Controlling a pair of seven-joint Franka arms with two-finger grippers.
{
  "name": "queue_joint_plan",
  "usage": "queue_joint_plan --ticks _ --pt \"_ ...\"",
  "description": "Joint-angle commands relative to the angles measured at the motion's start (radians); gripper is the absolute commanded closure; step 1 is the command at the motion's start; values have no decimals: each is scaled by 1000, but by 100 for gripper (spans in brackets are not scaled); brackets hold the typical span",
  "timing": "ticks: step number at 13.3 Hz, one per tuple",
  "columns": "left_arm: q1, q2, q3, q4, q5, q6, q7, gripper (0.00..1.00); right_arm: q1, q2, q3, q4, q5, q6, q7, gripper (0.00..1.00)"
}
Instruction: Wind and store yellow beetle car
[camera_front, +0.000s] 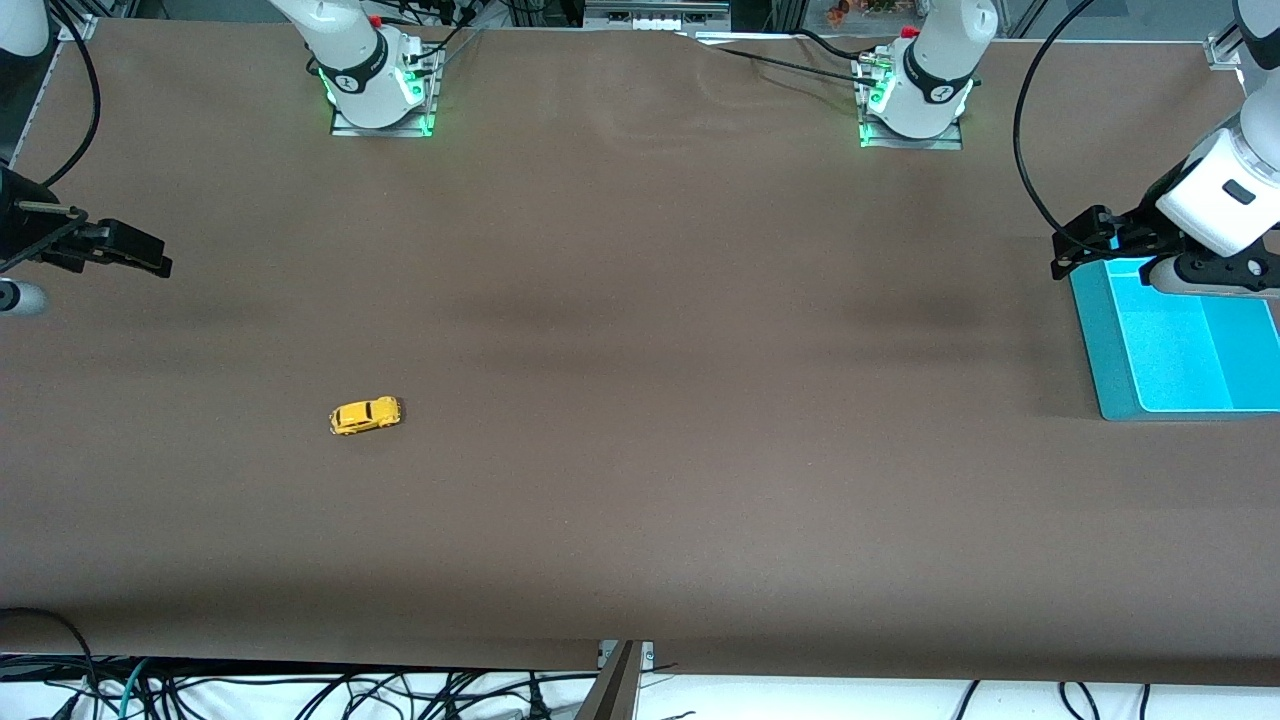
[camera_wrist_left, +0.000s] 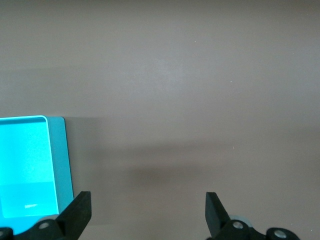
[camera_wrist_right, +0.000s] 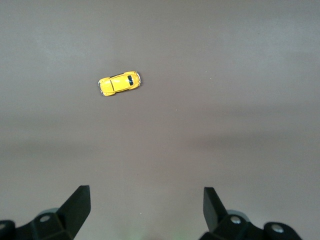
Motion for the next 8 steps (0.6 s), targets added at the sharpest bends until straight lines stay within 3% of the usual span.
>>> queue_joint_plan --ticks 1,8 --pt "4 -8 -1 1 -22 -17 -5 0 -7 -6 -1 -1 21 0 -17 0" --pt "4 -8 -1 1 -22 -17 -5 0 -13 -3 -2 -1 22 5 -15 0"
